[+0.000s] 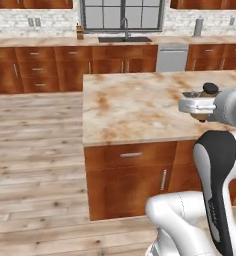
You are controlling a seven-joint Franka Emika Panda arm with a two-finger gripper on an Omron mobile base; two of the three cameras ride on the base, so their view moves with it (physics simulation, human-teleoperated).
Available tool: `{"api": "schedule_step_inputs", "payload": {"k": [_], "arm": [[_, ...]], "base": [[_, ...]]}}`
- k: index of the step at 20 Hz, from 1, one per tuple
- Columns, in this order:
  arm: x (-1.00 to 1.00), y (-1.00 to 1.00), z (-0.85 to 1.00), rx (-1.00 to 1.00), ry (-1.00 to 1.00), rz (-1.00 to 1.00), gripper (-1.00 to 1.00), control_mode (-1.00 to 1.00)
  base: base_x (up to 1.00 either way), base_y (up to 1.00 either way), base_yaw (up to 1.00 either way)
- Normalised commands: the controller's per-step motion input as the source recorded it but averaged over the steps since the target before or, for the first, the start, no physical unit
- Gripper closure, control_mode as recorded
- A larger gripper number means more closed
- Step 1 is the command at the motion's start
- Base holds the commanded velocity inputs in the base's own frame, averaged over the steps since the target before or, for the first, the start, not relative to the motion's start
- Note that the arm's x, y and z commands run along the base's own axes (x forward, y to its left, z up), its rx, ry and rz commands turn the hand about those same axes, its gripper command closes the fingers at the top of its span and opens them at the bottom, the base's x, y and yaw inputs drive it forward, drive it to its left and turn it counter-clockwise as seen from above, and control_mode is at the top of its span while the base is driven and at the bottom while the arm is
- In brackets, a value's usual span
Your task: Take 2 condiments from the cabinet and move them on the counter near the stove.Make sure the condiments are lined up with each other, next to each other.
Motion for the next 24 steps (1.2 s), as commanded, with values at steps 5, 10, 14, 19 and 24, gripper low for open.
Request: {"api": "schedule_step_inputs", "payload": {"k": [5, 10, 14, 19, 24], "arm": [[0.0, 0.0, 0.0, 0.0, 0.0, 0.0, 1.0, 1.0], [0.0, 0.0, 0.0, 0.0, 0.0, 0.0, 1.0, 1.0], [0.0, 0.0, 0.0, 0.0, 0.0, 0.0, 1.0, 1.0], [0.0, 0.0, 0.0, 0.0, 0.0, 0.0, 1.0, 1.0], [0.0, 0.0, 0.0, 0.0, 0.0, 0.0, 1.0, 1.0]], "base": [[0.0, -0.92, -0.05], [0.34, -0.25, -0.02], [0.74, 0.0, 0.0], [0.74, -0.13, 0.0], [0.65, -0.04, 0.0]]}}
